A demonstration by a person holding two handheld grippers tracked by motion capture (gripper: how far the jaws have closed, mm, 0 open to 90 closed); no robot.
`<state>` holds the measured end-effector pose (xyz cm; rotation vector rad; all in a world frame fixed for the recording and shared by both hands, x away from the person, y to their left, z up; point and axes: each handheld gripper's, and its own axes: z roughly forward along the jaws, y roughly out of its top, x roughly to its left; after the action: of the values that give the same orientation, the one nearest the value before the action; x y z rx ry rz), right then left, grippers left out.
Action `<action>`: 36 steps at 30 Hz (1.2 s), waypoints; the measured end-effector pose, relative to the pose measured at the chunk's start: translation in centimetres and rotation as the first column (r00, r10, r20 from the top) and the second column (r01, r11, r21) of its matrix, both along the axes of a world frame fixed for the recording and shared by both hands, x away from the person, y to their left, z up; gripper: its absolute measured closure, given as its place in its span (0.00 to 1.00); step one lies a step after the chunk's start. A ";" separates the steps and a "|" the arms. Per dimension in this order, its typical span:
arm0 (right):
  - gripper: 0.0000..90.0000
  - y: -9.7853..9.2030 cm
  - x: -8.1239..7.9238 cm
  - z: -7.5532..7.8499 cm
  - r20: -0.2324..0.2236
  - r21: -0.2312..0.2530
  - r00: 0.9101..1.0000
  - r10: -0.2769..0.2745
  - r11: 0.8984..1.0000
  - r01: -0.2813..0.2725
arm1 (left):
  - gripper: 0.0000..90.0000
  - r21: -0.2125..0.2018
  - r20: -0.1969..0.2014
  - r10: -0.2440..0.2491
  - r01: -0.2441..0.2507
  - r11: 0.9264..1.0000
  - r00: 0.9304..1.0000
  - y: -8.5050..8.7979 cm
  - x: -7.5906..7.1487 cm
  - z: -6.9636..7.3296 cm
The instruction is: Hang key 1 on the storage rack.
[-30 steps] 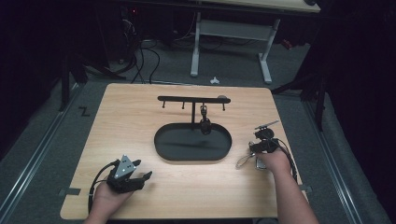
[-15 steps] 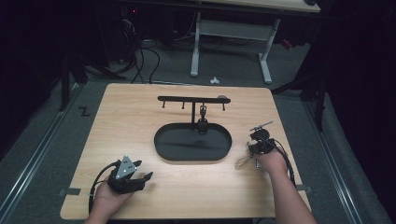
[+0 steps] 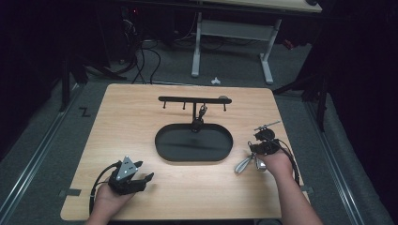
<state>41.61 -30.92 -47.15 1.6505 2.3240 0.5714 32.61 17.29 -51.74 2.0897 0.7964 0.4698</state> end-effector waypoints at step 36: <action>0.96 2.2 -3.0 9.0 0.041 0.007 0.989 0.141 0.990 -0.142 | 0.41 -0.013 0.011 0.006 -0.006 1.000 1.000 0.0 -0.1 0.1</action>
<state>38.63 -28.69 -38.13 1.4717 2.4260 0.6394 32.51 17.32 -51.64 2.0715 0.7976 0.4775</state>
